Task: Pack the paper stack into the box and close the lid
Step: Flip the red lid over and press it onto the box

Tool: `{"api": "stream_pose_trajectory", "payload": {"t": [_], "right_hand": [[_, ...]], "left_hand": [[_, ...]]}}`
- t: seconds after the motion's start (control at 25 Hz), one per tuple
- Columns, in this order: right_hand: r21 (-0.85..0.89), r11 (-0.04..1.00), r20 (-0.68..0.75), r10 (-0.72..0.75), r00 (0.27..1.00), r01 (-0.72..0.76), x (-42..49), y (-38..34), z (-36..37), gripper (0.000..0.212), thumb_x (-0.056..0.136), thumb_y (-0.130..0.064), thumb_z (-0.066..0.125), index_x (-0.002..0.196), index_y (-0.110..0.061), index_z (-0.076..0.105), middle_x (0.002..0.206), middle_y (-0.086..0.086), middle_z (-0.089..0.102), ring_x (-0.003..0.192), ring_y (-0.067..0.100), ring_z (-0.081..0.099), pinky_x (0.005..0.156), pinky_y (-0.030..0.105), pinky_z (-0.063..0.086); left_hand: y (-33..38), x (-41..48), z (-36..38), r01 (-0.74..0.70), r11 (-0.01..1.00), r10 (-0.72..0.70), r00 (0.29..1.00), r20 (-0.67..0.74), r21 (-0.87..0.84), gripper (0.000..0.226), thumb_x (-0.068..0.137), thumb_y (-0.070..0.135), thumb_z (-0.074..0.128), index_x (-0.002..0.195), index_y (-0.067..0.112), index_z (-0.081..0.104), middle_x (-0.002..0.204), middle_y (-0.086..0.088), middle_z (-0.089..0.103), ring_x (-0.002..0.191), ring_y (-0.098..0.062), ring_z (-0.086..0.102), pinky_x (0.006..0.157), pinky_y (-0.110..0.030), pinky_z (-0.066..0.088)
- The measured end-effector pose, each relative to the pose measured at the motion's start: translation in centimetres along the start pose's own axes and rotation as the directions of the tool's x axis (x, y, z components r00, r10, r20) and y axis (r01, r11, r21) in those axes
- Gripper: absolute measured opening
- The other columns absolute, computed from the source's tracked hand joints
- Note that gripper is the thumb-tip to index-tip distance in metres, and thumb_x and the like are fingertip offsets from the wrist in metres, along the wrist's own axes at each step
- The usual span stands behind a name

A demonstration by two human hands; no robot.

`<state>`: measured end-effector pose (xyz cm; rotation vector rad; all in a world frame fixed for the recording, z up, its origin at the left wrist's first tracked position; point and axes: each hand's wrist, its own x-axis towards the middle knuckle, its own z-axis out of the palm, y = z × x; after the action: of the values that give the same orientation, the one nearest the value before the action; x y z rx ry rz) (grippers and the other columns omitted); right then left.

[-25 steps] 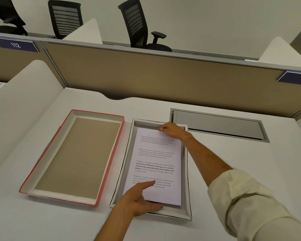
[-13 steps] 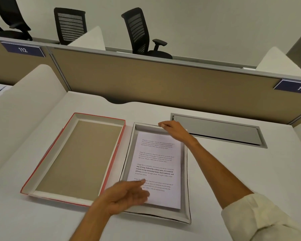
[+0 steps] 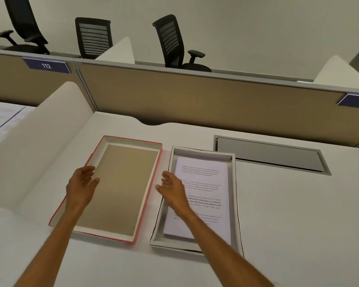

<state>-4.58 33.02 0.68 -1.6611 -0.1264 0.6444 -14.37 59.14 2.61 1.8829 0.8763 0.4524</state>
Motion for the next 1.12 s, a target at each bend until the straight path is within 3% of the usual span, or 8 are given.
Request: {"api": "stream_pose_trajectory", "payload": {"t": [0.2, 0.36, 0.56, 0.68, 0.88, 0.92, 1.0, 1.12], "right_hand": [[-0.050, 0.996, -0.002, 0.078, 0.997, -0.078, -0.7, 1.5, 5.1, 0.083, 0.082, -0.014, 0.076, 0.150, -0.014, 0.030, 0.154, 0.005, 0.039, 0.142, 0.024, 0.038, 0.110, 0.026, 0.035], [-0.119, 0.987, -0.060, 0.103, 0.993, -0.109, -1.1, 2.8, 7.4, 0.083, 0.076, -0.010, 0.080, 0.145, -0.014, 0.034, 0.141, 0.004, 0.051, 0.131, 0.023, 0.051, 0.096, 0.019, 0.042], [-0.110, 0.989, -0.056, 0.094, 0.994, -0.100, -1.0, 3.9, 8.3, 0.072, 0.074, 0.010, 0.072, 0.137, -0.010, 0.044, 0.123, 0.008, 0.064, 0.106, 0.020, 0.066, 0.091, 0.033, 0.058], [-0.134, 0.988, -0.050, 0.069, 0.996, -0.075, -0.9, 4.1, 8.3, 0.067, 0.077, 0.007, 0.074, 0.136, -0.009, 0.047, 0.123, 0.006, 0.065, 0.107, 0.018, 0.066, 0.089, 0.024, 0.056], [-0.162, 0.985, -0.015, 0.060, 0.998, -0.061, -1.0, 3.6, 7.7, 0.063, 0.074, -0.001, 0.078, 0.130, -0.011, 0.050, 0.123, 0.005, 0.065, 0.109, 0.019, 0.065, 0.075, 0.006, 0.051], [-0.200, 0.979, -0.040, 0.029, 0.999, -0.037, -1.1, 3.1, 7.7, 0.063, 0.074, -0.004, 0.077, 0.131, -0.011, 0.050, 0.125, 0.005, 0.064, 0.110, 0.020, 0.064, 0.080, 0.008, 0.051], [-0.268, 0.962, -0.060, -0.066, 0.996, 0.047, -1.3, 1.5, 8.2, 0.068, 0.079, -0.014, 0.074, 0.139, -0.011, 0.043, 0.135, 0.003, 0.057, 0.124, 0.021, 0.056, 0.101, 0.024, 0.049], [-0.297, 0.949, 0.046, -0.096, 0.994, 0.105, -1.5, -2.4, 10.3, 0.072, 0.089, -0.034, 0.065, 0.150, -0.013, 0.032, 0.150, 0.004, 0.044, 0.137, 0.022, 0.043, 0.114, 0.036, 0.039]], "left_hand": [[-3.9, 2.5, -3.3, -0.011, 0.941, 0.022, 0.999, -0.031, 0.337, 0.056, 0.079, 0.000, 0.074, 0.129, 0.014, 0.052, 0.131, -0.015, 0.061, 0.119, -0.038, 0.058, 0.101, -0.051, 0.047], [-5.7, 3.6, -4.3, 0.068, 0.908, -0.063, 0.998, -0.025, 0.414, 0.067, 0.076, 0.001, 0.077, 0.135, 0.010, 0.047, 0.136, -0.020, 0.056, 0.121, -0.042, 0.056, 0.101, -0.057, 0.045], [-6.8, 4.0, -4.6, 0.106, 0.872, -0.115, 0.993, -0.011, 0.478, 0.061, 0.077, -0.003, 0.074, 0.134, 0.004, 0.052, 0.127, -0.023, 0.063, 0.109, -0.044, 0.064, 0.100, -0.057, 0.047], [-6.2, 3.7, -5.2, 0.073, 0.863, -0.073, 0.997, -0.019, 0.500, 0.049, 0.078, -0.013, 0.062, 0.125, 0.003, 0.063, 0.117, -0.023, 0.070, 0.102, -0.043, 0.067, 0.097, -0.057, 0.051], [-2.3, 2.2, -6.8, 0.036, 0.828, 0.008, 0.997, -0.076, 0.559, 0.049, 0.075, -0.011, 0.058, 0.120, 0.007, 0.068, 0.108, -0.020, 0.074, 0.093, -0.043, 0.069, 0.082, -0.054, 0.057], [-1.3, 1.7, -7.2, 0.026, 0.824, 0.029, 0.996, -0.088, 0.566, 0.051, 0.074, -0.010, 0.057, 0.120, 0.009, 0.068, 0.107, -0.019, 0.074, 0.091, -0.043, 0.068, 0.079, -0.052, 0.058], [0.8, 0.7, -7.7, -0.006, 0.804, 0.086, 0.991, -0.106, 0.595, 0.052, 0.074, -0.008, 0.055, 0.119, 0.012, 0.069, 0.104, -0.017, 0.075, 0.087, -0.043, 0.068, 0.073, -0.049, 0.058], [3.6, -1.2, -7.8, -0.063, 0.755, 0.187, 0.975, -0.123, 0.652, 0.052, 0.074, -0.006, 0.055, 0.119, 0.014, 0.068, 0.103, -0.018, 0.075, 0.084, -0.045, 0.066, 0.068, -0.046, 0.057]]}}
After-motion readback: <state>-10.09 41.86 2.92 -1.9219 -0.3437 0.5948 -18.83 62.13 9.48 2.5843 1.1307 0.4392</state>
